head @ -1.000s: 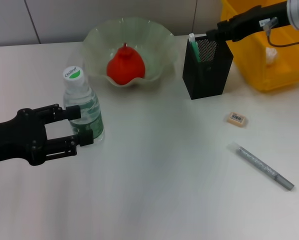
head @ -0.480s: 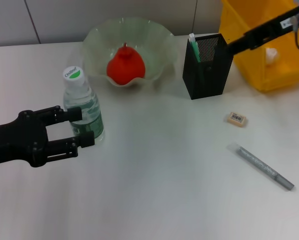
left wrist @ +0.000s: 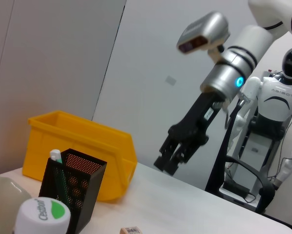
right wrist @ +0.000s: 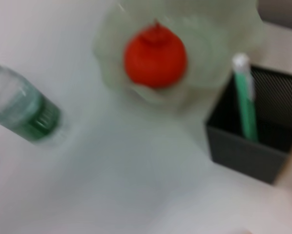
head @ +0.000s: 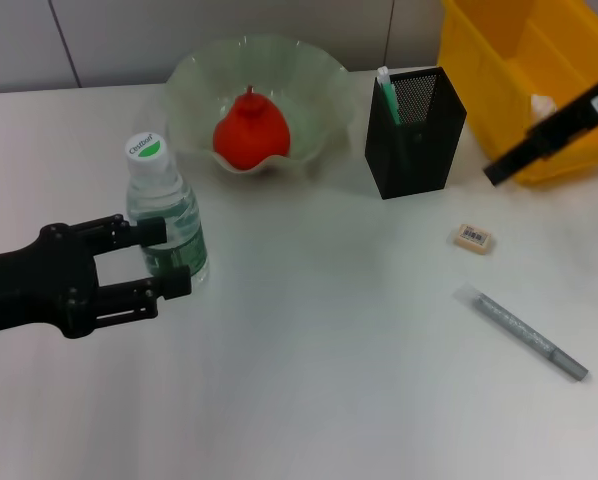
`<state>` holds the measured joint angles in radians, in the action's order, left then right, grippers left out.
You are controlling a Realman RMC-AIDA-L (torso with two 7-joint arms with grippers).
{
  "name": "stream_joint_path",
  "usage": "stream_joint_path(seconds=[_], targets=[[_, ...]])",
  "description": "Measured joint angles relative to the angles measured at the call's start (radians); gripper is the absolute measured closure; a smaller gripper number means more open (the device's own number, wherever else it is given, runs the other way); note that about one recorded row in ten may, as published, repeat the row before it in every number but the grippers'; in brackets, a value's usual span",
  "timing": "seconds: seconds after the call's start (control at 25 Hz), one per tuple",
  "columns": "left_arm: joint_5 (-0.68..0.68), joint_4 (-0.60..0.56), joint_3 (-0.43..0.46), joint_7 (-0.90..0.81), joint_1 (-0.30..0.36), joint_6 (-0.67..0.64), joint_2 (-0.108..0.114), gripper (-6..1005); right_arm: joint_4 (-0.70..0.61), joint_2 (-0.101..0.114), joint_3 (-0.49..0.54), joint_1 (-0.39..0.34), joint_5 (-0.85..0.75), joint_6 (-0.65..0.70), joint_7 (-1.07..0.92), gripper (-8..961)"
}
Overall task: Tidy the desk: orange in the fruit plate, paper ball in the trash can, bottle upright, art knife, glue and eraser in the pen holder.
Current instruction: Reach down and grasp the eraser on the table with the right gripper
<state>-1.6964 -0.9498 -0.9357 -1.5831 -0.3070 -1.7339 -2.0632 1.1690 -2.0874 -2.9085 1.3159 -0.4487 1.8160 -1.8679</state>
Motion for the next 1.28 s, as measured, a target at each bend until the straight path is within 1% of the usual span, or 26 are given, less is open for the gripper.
stream_joint_path(seconds=[0.12, 0.16, 0.28, 0.52, 0.6, 0.64, 0.84, 1.28], targets=[[-0.001, 0.002, 0.0, 0.0, 0.003, -0.001, 0.0, 258, -0.053, 0.002, 0.001, -0.006, -0.058, -0.07, 0.006, 562], [-0.001, 0.007, -0.002, 0.001, 0.004, -0.001, 0.0, 258, -0.089, 0.005, 0.001, -0.013, -0.076, -0.111, 0.012, 562], [-0.002, 0.013, -0.004, 0.001, 0.004, -0.003, 0.0, 258, -0.128, 0.007, 0.001, -0.018, -0.093, -0.149, 0.02, 562], [-0.002, 0.017, -0.009, 0.002, 0.003, -0.009, 0.001, 257, -0.248, 0.009, 0.001, -0.022, -0.144, -0.287, 0.031, 562], [-0.003, 0.025, -0.009, 0.006, 0.002, -0.029, 0.001, 257, -0.301, 0.01, 0.002, -0.022, -0.169, -0.357, 0.025, 563], [-0.003, 0.025, -0.009, 0.006, 0.002, -0.029, 0.001, 257, -0.301, 0.01, 0.002, -0.022, -0.169, -0.357, 0.025, 563], [-0.003, 0.027, -0.011, 0.014, -0.001, -0.087, 0.003, 257, -0.39, 0.013, 0.002, -0.022, -0.206, -0.453, 0.012, 563], [-0.005, 0.045, -0.011, 0.014, -0.002, -0.101, 0.003, 258, -0.491, 0.013, 0.002, -0.015, -0.23, -0.509, 0.019, 563]])
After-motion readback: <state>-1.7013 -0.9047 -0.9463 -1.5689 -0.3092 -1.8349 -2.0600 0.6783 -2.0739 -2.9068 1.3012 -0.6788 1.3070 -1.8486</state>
